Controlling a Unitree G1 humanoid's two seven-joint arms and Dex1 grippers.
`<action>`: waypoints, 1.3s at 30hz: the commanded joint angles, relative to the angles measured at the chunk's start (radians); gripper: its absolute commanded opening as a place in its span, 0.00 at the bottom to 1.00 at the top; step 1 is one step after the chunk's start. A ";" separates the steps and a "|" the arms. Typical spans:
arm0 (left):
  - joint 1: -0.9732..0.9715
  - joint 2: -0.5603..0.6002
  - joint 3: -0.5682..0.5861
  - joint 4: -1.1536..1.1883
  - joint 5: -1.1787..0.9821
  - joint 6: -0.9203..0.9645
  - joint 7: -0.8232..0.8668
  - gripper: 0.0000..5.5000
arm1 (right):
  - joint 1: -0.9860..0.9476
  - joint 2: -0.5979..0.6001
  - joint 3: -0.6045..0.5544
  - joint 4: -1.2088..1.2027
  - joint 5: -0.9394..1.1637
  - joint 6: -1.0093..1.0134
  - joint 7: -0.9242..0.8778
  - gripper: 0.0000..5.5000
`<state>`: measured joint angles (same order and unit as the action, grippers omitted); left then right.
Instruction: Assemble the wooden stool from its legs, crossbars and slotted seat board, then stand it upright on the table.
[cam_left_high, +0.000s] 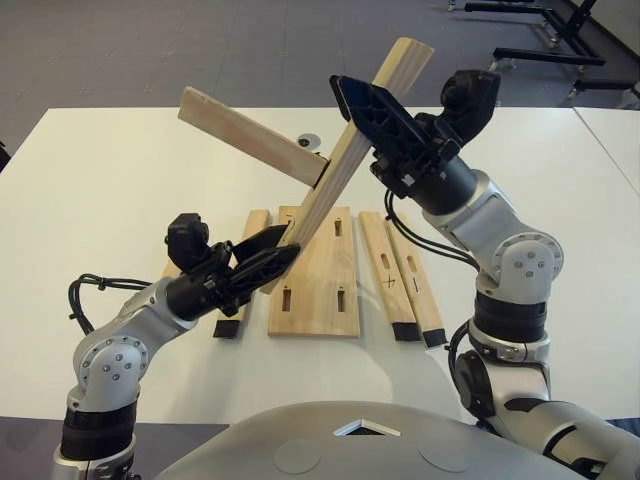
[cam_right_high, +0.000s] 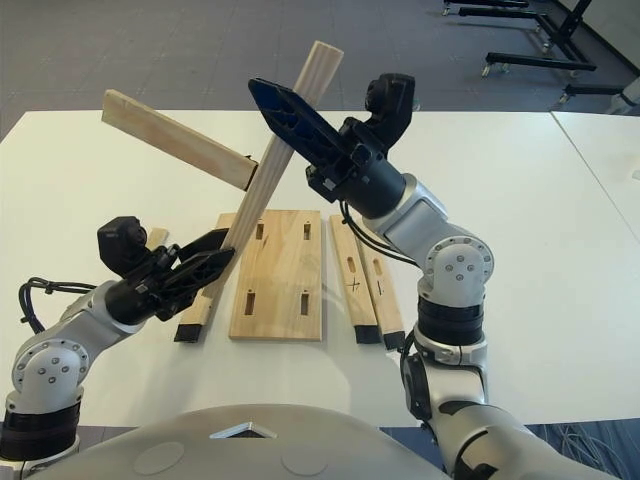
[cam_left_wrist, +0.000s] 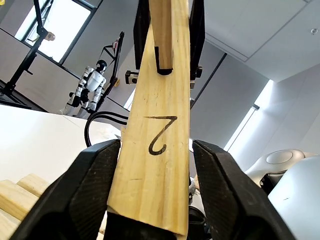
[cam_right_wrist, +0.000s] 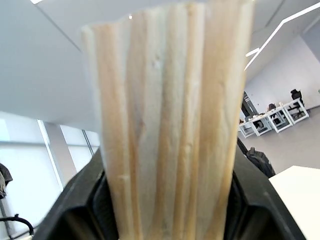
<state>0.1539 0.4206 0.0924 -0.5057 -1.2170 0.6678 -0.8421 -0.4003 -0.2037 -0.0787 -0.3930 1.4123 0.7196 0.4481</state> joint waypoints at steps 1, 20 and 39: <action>-0.007 -0.005 0.005 0.040 0.047 -0.031 -0.017 0.60 | 0.001 -0.051 -0.015 -0.038 -0.092 -0.040 0.078 0.38; 0.002 0.202 -0.256 -0.034 0.826 -0.165 0.228 0.60 | -0.110 -0.174 0.033 0.220 -0.630 -0.325 0.411 0.38; -0.023 0.357 -0.397 -0.070 1.122 -0.183 0.126 0.60 | -0.074 -0.124 0.088 0.356 -0.792 -0.527 0.596 0.38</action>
<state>0.1456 0.7572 -0.2995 -0.5767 -0.1200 0.4867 -0.7082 -0.4812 -0.3345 0.0180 -0.0363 0.6280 0.2106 1.0399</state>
